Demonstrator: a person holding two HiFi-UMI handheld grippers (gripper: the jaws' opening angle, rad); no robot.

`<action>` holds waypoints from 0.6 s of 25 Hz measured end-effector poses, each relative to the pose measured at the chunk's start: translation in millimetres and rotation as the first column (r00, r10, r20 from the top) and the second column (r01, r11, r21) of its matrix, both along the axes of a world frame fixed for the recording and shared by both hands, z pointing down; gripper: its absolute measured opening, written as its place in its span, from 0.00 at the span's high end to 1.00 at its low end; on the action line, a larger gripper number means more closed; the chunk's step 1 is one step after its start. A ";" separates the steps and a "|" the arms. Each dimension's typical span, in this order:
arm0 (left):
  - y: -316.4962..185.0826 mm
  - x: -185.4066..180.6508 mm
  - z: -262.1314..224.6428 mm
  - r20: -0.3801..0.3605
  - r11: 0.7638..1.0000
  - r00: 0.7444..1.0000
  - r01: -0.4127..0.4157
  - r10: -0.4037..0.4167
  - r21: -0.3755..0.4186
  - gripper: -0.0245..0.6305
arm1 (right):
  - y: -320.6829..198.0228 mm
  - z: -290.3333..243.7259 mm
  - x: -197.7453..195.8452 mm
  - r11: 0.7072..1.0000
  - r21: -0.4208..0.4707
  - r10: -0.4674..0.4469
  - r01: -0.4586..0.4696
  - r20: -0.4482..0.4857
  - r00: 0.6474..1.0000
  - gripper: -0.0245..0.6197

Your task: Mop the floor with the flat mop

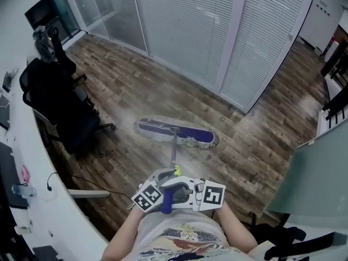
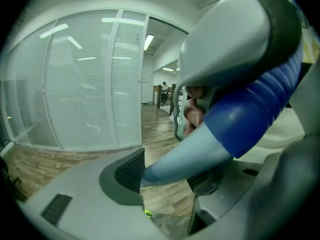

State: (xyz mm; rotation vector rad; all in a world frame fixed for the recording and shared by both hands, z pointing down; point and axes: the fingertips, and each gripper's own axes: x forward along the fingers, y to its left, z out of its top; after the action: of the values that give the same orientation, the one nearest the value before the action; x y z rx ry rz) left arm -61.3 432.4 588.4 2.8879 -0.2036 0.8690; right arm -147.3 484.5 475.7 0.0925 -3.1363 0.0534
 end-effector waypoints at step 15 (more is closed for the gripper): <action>59.9 -5.9 -3.7 0.001 1.000 1.000 -0.020 0.020 -0.001 0.65 | 60.9 -2.3 -0.2 0.999 0.031 -0.017 0.015 0.058 0.998 0.63</action>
State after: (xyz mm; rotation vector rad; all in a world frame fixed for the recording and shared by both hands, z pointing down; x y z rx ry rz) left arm -67.1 492.3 584.8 2.8934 -0.1743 0.8730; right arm -147.5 545.3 473.5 0.0672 -3.1964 0.0083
